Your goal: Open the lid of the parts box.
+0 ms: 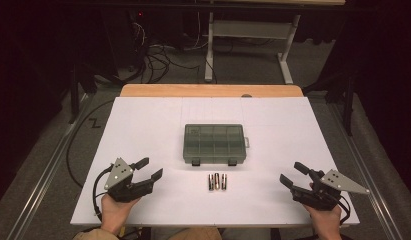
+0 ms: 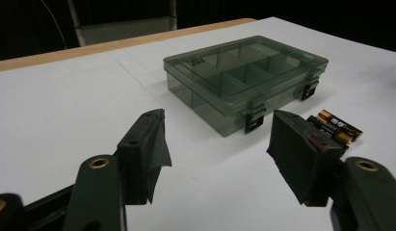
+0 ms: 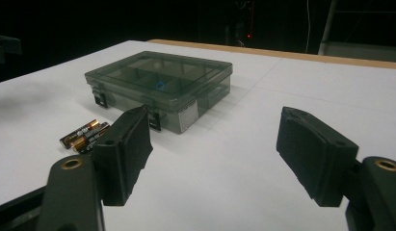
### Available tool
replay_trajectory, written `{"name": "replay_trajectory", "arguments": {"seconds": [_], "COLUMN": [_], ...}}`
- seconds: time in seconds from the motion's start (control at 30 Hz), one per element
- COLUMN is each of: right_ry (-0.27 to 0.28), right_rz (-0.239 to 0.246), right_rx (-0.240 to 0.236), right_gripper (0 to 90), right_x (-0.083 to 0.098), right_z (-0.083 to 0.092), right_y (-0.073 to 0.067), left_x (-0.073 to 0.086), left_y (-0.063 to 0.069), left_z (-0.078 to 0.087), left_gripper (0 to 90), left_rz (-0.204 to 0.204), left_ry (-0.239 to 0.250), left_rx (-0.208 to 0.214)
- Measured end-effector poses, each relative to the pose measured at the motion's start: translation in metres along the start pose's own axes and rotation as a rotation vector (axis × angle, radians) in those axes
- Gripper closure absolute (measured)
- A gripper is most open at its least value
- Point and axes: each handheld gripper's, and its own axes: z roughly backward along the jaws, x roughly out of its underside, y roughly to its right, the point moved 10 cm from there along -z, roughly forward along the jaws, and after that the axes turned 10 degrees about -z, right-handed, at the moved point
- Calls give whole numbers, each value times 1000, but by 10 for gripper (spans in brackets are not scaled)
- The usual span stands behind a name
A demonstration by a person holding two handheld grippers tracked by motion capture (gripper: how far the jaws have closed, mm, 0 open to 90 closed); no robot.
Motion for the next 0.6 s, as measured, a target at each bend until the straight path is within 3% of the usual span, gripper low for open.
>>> {"name": "replay_trajectory", "arguments": {"seconds": [0.3,0.6], "right_ry": [2,13], "right_rz": [-1,-4], "right_rx": [8,18], "right_gripper": [297,301], "right_x": [0,-1], "right_z": [0,4], "right_y": [0,1], "left_x": [0,1], "left_y": [1,2], "left_z": [-2,-3], "left_gripper": [372,373], "left_rz": [1,0], "left_ry": [9,6], "left_rx": [-18,-2]}}
